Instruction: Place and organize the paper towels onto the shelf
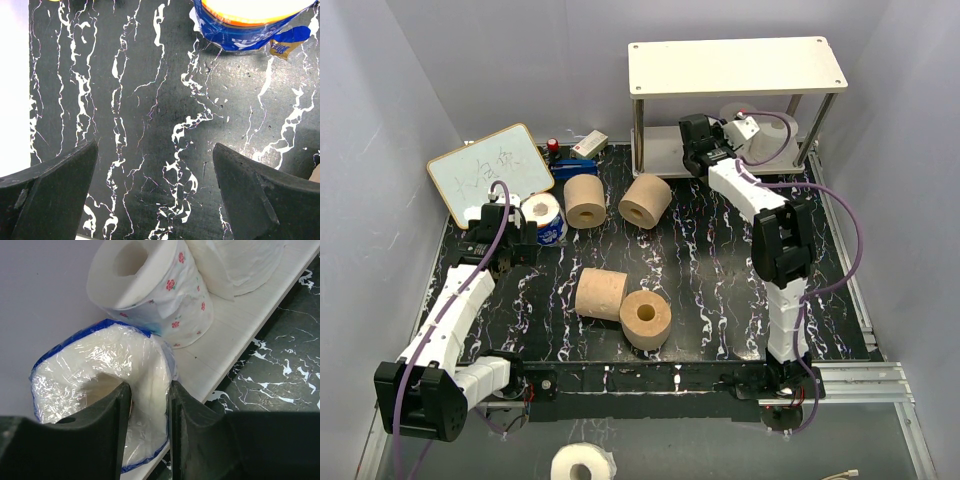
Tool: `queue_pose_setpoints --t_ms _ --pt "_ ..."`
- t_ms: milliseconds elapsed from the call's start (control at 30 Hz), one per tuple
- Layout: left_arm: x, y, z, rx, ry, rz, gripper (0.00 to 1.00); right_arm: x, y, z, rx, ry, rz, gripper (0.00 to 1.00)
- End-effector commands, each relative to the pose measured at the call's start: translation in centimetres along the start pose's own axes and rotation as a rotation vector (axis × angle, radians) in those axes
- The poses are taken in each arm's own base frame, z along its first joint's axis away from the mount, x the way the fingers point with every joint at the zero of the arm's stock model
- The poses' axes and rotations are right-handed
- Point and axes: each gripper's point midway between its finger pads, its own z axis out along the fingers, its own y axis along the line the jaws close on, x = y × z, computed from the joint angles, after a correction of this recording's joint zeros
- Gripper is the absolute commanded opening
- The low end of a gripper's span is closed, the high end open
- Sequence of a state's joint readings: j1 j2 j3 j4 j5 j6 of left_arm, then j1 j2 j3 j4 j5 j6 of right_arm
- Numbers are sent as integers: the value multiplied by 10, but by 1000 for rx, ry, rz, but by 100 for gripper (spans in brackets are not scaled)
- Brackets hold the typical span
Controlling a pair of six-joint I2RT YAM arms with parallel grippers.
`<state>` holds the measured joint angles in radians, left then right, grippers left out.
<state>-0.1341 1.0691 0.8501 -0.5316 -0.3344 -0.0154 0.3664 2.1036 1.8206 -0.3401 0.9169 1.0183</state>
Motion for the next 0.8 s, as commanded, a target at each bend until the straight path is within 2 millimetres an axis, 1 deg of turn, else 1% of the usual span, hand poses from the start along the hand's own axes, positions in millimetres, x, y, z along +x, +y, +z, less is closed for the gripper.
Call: queue_pose_setpoints --t_ms 0,133,200,300,400,500,567,633,700,767 --pt "-5 3 -4 -13 -12 0 98 -25 17 7 -19 -53 67 34" --pt "-4 2 -3 -10 -9 2 98 -32 17 15 -18 -61 67 39" --pt "-4 1 -3 -2 -10 2 98 -37 18 19 -19 -67 61 47" --pt "-3 0 -2 3 -9 4 98 -47 22 23 -22 -82 66 54" --pt "-3 0 -3 2 -9 1 98 -63 26 21 -33 -106 64 63" --pt "-2 0 -2 1 -5 4 98 -94 38 2 -95 -144 95 70" --pt "-3 0 -3 4 -4 3 98 -109 37 -15 -137 -146 127 74" --pt "-4 -1 -4 13 -3 0 98 -120 31 -40 -160 -148 141 77" --pt "-4 0 -3 11 1 -4 98 -132 20 -71 -186 -154 160 85" --pt "-3 0 -3 16 5 -6 98 -136 7 -104 -236 -131 141 91"
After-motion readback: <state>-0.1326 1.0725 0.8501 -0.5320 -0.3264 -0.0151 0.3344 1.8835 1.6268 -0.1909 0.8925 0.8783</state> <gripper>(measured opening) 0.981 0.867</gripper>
